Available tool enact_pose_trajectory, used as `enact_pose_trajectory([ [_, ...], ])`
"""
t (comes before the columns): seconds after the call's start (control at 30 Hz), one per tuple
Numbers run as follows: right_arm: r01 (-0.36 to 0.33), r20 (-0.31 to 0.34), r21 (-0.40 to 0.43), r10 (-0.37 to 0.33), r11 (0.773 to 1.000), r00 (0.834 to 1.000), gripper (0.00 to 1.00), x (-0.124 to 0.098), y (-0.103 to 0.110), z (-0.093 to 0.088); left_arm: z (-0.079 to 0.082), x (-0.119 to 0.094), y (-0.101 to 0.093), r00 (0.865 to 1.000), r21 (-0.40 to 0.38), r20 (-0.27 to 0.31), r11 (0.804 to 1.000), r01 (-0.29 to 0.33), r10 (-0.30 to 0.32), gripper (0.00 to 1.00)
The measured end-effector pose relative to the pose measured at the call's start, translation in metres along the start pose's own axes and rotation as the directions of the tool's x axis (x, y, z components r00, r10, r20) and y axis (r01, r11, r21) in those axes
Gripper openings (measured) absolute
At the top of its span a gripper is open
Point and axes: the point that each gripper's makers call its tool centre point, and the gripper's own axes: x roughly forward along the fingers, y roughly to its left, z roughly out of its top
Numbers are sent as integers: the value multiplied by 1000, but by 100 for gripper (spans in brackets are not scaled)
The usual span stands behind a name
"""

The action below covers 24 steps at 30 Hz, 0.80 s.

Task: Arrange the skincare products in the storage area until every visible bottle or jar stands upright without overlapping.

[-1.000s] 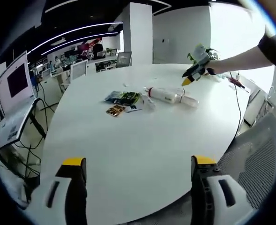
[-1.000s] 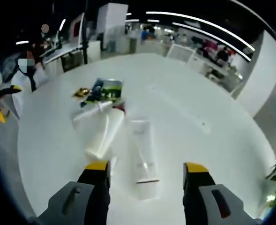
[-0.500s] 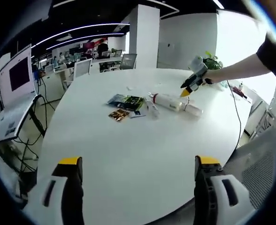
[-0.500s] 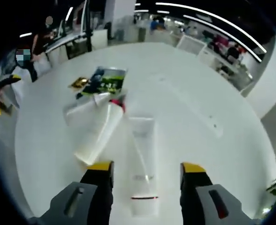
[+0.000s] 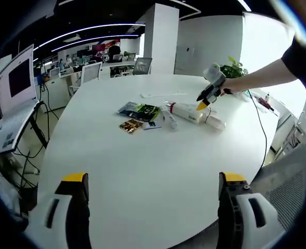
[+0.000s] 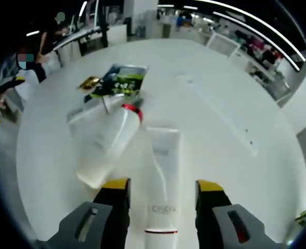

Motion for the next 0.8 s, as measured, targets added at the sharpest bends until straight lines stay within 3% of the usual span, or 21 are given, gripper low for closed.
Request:
enact_pose_trajectory([
  [0.37,-47,-12,18,48,999,999,40,14,-3,5,-5,-1,3,1000,-22,-6,1000,-12,12,96],
  [0.5,-48,-46,-15,47,999,998,29,18,-5,1,-6,0,4,1000,-27,-13,1000,-12,12,96],
  [0.63,-75,-48,-6,75,997,996,29,21,-2,2,-4,1,5,1000,-32,-8,999,-17,17,94],
  [0.73,-81,-139,-81,69,993,988,31,26,-1,-15,-4,4,4,1000,-33,-9,999,-16,16,93],
  [0.77,-89,-78,-75,83,993,993,30,26,0,-4,-3,4,4,1000,-32,-9,999,-16,16,93],
  [0.8,-83,-97,-53,77,995,992,28,26,-4,-7,-3,5,4,1000,-33,-8,999,-16,16,93],
])
